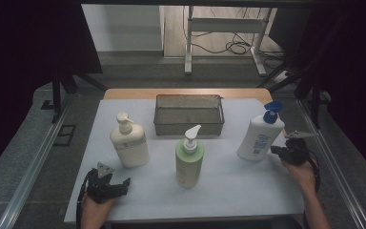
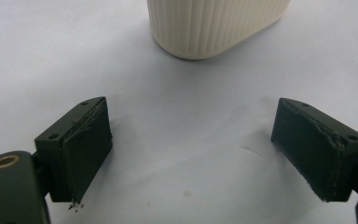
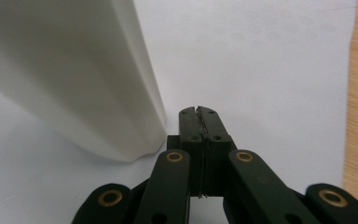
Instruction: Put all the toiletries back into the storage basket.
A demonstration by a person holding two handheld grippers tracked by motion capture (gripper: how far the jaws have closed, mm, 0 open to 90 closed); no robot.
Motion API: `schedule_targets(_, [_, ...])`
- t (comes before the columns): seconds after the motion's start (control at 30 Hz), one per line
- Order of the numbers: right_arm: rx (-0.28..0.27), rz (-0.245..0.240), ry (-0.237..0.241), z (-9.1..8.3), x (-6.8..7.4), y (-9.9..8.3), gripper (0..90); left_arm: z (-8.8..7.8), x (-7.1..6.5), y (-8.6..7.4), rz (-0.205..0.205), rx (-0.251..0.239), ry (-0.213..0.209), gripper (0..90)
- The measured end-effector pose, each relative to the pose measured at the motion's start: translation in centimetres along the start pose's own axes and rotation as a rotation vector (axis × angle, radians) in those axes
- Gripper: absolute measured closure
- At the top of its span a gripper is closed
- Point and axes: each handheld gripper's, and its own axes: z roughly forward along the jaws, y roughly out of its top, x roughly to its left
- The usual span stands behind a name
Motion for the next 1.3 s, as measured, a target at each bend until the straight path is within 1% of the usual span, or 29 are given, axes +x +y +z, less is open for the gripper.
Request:
schedule_targets(0.07, [-0.003, -0.003, 0.003, 0.2, -0.1, 0.0, 89.0, 0.0, 0.0, 0.0, 0.001, 0.0, 0.001, 11.9])
schedule_targets(0.1, [-0.008, -0.007, 0.009, 0.7, -0.1, 0.0, 89.1, 0.0, 0.0, 0.0, 0.001, 0.001, 0.001, 11.9])
schedule_targets(0.27, [-0.012, -0.004, 0.032, 1.3, 0.0, 0.1, 89.0, 0.0, 0.0, 0.0, 0.0, 0.0, 0.001, 11.9])
schedule_targets(0.37, [-0.015, 0.003, 0.059, 1.5, 0.0, 0.1, 89.3, 0.0, 0.0, 0.0, 0.0, 0.0, 0.001, 11.9])
schedule_targets(0.4, [-0.013, -0.003, 0.056, 1.6, 0.0, 0.2, 89.3, 0.0, 0.0, 0.0, 0.0, 0.0, 0.001, 11.9])
schedule_targets(0.6, [-0.01, 0.005, 0.079, 1.4, 0.0, 0.0, 89.3, 0.0, 0.0, 0.0, 0.0, 0.001, 0.001, 11.9])
schedule_targets(0.8, [-0.012, -0.017, 0.096, 1.2, 0.3, -0.1, 88.8, 0.0, 0.0, 0.0, 0.0, 0.0, 0.001, 11.9])
schedule_targets(0.9, [-0.017, -0.009, 0.107, 1.1, 0.4, 0.1, 88.8, 0.0, 0.0, 0.0, 0.0, 0.0, 0.001, 11.9])
schedule_targets(1.0, [-0.019, -0.013, 0.115, 1.2, 0.6, 0.2, 88.8, 0.0, 0.0, 0.0, 0.0, 0.001, 0.001, 11.9])
schedule_targets(1.07, [-0.018, -0.017, 0.121, 1.2, 0.8, 0.3, 88.7, 0.0, 0.0, 0.0, 0.0, 0.001, 0.001, 11.9])
schedule_targets(1.13, [-0.021, -0.021, 0.138, 1.2, 1.2, 0.3, 88.3, 0.0, 0.0, 0.0, 0.001, 0.001, 0.001, 11.9])
schedule_targets(1.3, [-0.025, -0.03, 0.151, 1.0, 1.7, 0.4, 87.5, 0.0, 0.0, 0.0, 0.001, 0.001, 0.002, 11.9])
